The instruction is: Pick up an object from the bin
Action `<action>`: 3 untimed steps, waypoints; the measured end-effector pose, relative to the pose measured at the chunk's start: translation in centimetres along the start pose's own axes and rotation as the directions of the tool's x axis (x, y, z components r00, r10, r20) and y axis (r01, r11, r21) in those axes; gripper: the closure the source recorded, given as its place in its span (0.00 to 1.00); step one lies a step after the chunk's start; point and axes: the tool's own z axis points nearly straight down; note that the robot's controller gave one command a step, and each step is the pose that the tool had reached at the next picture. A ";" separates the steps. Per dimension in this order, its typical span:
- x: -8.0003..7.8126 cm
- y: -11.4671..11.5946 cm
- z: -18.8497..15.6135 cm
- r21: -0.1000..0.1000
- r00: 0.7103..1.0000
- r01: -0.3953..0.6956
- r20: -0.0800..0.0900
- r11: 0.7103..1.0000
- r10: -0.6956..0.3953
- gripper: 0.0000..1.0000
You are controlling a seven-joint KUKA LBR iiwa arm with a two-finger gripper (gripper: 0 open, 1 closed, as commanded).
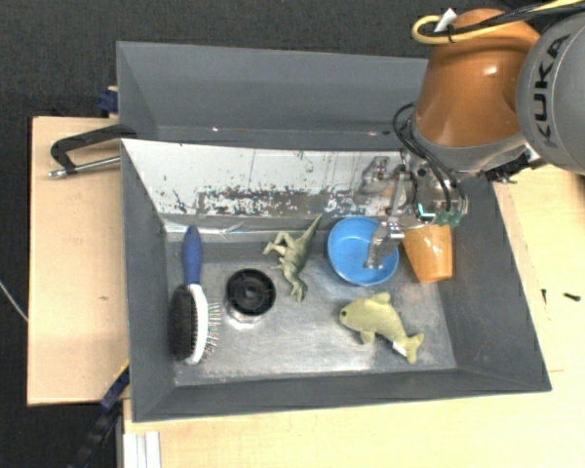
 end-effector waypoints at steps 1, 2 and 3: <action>1.3 -3.2 12.8 0.000 0.999 -0.040 -0.002 0.999 0.040 0.00; 1.2 -3.1 12.3 0.000 0.999 -0.038 0.002 0.999 0.038 1.00; 0.6 -2.3 2.7 -0.001 0.996 -0.085 0.021 0.996 0.085 1.00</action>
Offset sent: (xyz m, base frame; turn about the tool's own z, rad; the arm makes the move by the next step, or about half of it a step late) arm -0.0120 -0.0322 -0.1241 0.0376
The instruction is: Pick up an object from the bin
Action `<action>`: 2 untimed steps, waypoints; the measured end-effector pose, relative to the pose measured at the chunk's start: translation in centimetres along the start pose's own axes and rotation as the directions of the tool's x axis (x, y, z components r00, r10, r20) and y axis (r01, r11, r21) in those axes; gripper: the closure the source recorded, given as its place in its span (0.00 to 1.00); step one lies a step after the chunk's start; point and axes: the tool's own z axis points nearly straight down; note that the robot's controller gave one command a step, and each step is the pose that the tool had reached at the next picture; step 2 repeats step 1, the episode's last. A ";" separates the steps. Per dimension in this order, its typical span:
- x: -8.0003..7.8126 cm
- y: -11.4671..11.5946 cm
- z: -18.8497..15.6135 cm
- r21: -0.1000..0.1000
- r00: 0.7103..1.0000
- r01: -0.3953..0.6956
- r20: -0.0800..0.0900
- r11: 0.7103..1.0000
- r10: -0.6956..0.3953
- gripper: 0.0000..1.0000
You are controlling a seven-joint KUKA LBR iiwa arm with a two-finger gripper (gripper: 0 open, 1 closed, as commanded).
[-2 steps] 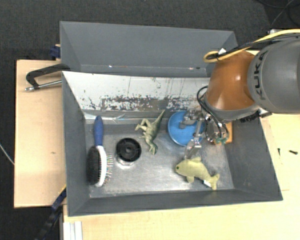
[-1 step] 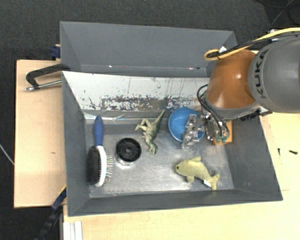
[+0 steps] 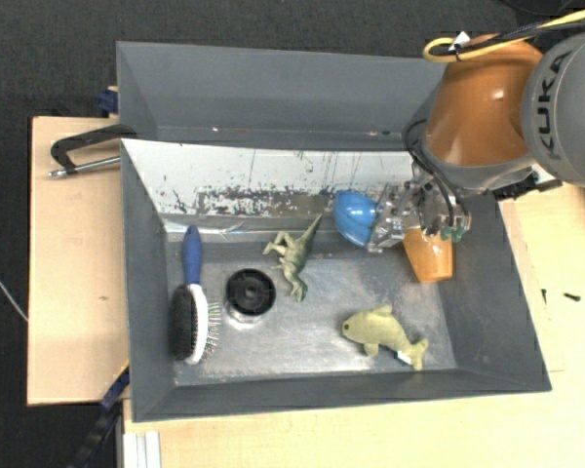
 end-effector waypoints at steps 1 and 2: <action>-0.1 0.2 -4.7 0.000 0.999 -0.047 -0.002 0.999 0.047 1.00; -0.1 0.2 -4.7 0.000 0.999 -0.047 -0.002 0.999 0.047 1.00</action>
Offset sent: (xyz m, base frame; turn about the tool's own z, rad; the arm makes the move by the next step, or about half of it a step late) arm -0.0025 0.0006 0.0424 0.0482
